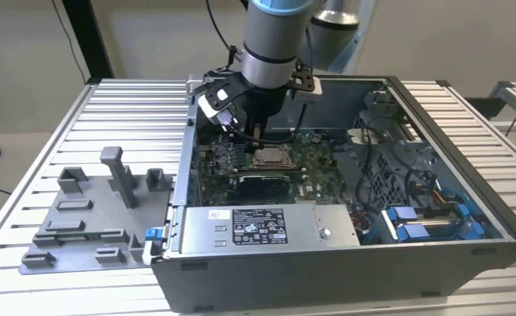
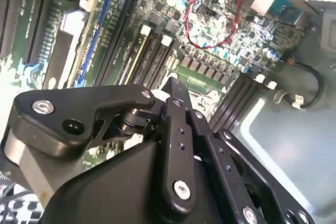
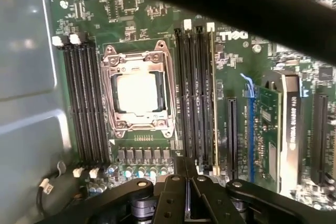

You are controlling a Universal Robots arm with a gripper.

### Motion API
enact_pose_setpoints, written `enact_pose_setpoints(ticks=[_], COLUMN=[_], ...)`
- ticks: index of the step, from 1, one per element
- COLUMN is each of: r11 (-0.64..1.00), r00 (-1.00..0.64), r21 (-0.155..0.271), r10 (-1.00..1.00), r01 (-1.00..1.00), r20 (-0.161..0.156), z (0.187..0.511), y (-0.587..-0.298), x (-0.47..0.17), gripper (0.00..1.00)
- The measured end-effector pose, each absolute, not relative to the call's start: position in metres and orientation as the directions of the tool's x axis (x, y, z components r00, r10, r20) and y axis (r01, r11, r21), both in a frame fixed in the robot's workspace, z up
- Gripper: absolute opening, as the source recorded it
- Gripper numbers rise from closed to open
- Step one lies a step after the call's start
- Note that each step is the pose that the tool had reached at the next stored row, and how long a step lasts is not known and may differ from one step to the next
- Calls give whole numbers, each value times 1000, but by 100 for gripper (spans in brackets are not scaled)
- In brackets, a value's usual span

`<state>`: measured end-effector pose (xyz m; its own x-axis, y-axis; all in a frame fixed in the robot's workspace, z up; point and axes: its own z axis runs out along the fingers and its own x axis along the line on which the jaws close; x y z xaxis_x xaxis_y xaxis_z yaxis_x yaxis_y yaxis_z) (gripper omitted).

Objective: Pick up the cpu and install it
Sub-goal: 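Install the second cpu locking lever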

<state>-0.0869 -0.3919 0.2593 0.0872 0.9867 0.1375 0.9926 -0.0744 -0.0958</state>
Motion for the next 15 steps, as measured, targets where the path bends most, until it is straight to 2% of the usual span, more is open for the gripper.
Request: enact_pose_setpoints(ticks=[2,15], r11=[-76,-79], r00=[85,84], r21=[-82,-61], r10=[990,993], r01=[994,995], r20=[116,77], z=[259,259], y=[-391,-391], x=[-87,-87], gripper=[0,0])
